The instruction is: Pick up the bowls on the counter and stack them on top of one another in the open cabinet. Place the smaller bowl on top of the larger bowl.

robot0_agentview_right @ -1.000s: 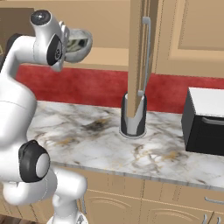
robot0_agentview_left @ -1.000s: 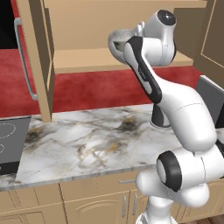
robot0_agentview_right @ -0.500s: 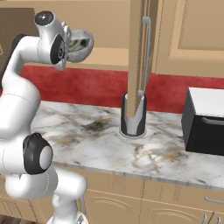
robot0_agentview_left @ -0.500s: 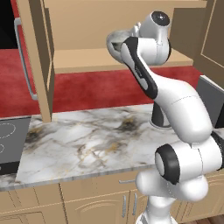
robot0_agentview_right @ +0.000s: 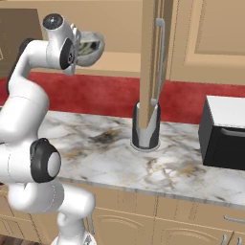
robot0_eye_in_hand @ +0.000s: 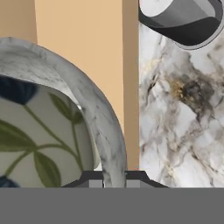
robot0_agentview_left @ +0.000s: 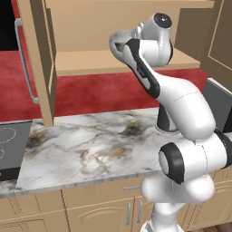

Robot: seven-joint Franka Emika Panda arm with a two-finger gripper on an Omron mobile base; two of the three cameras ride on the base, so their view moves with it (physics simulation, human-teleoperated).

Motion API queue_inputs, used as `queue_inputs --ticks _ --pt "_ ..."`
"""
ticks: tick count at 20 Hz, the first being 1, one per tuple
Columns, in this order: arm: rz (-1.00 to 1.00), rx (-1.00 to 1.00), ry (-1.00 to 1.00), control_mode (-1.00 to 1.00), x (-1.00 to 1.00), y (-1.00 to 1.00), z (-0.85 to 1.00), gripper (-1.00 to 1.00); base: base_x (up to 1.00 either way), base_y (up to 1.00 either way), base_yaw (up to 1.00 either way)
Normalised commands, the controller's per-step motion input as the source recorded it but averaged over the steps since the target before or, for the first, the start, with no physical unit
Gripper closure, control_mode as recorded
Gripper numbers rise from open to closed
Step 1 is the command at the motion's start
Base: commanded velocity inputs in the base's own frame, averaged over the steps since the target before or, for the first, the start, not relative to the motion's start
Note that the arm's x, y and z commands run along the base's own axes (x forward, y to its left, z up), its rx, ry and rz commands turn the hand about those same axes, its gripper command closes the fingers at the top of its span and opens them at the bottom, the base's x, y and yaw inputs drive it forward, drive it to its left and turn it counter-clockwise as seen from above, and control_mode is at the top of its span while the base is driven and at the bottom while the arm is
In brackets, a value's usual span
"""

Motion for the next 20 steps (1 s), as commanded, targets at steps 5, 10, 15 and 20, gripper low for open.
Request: queue_inputs --ticks 5,10,15,20 --pt "0.0 0.0 0.0 -1.0 0.29 0.0 0.0 1.0 0.0 0.0 0.0" --pt "0.0 0.0 0.0 -1.0 0.26 0.0 0.0 1.0 0.0 0.0 0.0" --pt "0.0 -0.01 0.01 -1.0 0.27 0.0 0.0 1.0 0.0 0.0 0.0" --pt "0.0 -0.02 0.01 -1.0 0.3 0.0 -0.01 1.0 0.0 0.0 0.0"
